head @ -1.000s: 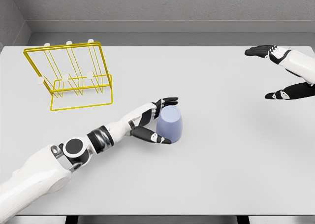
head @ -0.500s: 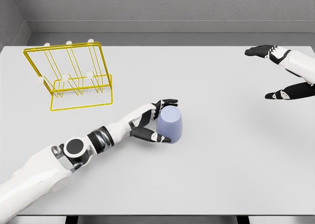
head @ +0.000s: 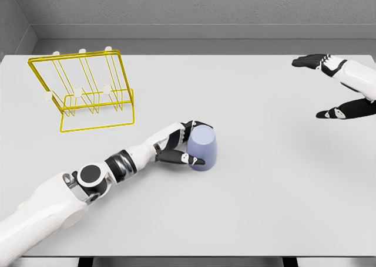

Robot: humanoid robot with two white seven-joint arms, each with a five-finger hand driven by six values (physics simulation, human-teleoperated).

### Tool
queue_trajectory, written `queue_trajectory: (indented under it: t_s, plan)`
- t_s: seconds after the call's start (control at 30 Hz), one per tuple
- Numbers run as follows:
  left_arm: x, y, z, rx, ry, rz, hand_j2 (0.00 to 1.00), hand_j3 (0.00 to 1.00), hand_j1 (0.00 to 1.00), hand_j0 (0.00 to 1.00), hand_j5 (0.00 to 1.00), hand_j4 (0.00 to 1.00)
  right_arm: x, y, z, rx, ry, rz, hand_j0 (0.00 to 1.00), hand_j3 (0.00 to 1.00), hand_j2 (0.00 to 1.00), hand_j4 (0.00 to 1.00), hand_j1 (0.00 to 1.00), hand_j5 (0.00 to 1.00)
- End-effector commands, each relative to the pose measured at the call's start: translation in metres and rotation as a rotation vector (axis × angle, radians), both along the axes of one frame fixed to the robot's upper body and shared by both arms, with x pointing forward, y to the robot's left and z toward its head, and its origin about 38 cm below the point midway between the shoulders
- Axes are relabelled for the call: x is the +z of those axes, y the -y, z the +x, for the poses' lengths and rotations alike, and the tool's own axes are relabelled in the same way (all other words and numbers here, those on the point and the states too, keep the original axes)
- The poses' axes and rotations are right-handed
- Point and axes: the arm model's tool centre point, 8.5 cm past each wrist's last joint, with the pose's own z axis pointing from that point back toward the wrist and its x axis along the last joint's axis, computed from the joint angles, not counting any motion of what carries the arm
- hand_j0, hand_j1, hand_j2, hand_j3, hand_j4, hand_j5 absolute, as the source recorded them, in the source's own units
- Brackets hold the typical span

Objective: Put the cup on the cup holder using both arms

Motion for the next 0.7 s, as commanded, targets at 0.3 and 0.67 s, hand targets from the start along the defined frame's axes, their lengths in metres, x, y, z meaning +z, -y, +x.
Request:
queue_trajectory:
  t_s: [0.3,0.67]
  plan:
    - [0.013,0.005,-0.004,-0.018,0.022,-0.044,0.68,0.68,0.68,0.68,0.68,0.68,0.000,0.001,0.000,-0.002,-0.004,0.009,1.00,1.00,1.00,1.00,1.00,1.00]
    - [0.036,-0.018,0.000,-0.006,0.077,-0.032,0.69,0.69,0.69,0.69,0.69,0.69,0.001,0.000,0.000,0.000,-0.002,0.007,1.00,1.00,1.00,1.00,1.00,1.00]
